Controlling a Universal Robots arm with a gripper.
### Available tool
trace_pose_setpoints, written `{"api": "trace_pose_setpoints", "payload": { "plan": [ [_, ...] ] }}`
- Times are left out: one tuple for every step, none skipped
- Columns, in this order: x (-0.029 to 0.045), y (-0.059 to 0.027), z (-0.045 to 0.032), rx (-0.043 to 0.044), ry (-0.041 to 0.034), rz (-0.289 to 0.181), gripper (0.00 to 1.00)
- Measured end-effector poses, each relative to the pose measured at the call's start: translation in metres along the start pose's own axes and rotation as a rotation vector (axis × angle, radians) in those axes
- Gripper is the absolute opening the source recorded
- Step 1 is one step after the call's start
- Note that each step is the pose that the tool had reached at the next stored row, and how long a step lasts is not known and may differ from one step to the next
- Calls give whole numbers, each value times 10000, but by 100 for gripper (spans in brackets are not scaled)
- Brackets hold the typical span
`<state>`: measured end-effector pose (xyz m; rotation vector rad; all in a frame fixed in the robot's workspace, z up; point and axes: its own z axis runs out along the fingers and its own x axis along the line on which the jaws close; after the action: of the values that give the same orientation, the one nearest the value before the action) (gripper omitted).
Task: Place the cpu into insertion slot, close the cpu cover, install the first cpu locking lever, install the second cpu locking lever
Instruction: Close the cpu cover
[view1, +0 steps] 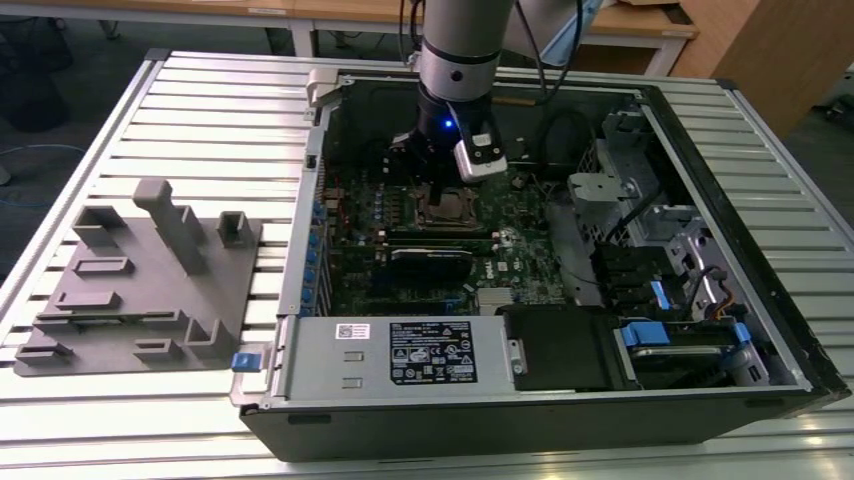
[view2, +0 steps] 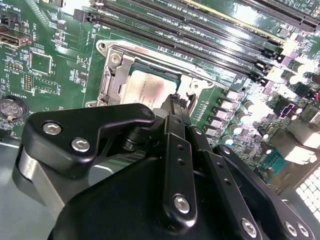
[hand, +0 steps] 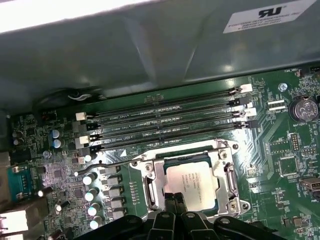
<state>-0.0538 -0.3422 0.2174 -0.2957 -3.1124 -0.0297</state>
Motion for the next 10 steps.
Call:
{"api": "trace_pose_setpoints", "payload": {
  "plan": [
    [0,0,1,-4,-12,-2,11],
    [1,0,2,-9,-36,-3,11],
    [4,0,3,-15,-70,-6,11],
    [7,-1,4,-21,-106,-11,11],
    [8,-2,5,-25,-130,-14,11],
    [9,-1,6,-27,-135,-15,11],
    [9,-1,6,-27,-136,-16,11],
    [9,-2,5,-27,-137,-16,11],
    [9,-2,5,-27,-138,-15,11],
    [11,-2,6,-30,-157,-14,11]
  ]
}}
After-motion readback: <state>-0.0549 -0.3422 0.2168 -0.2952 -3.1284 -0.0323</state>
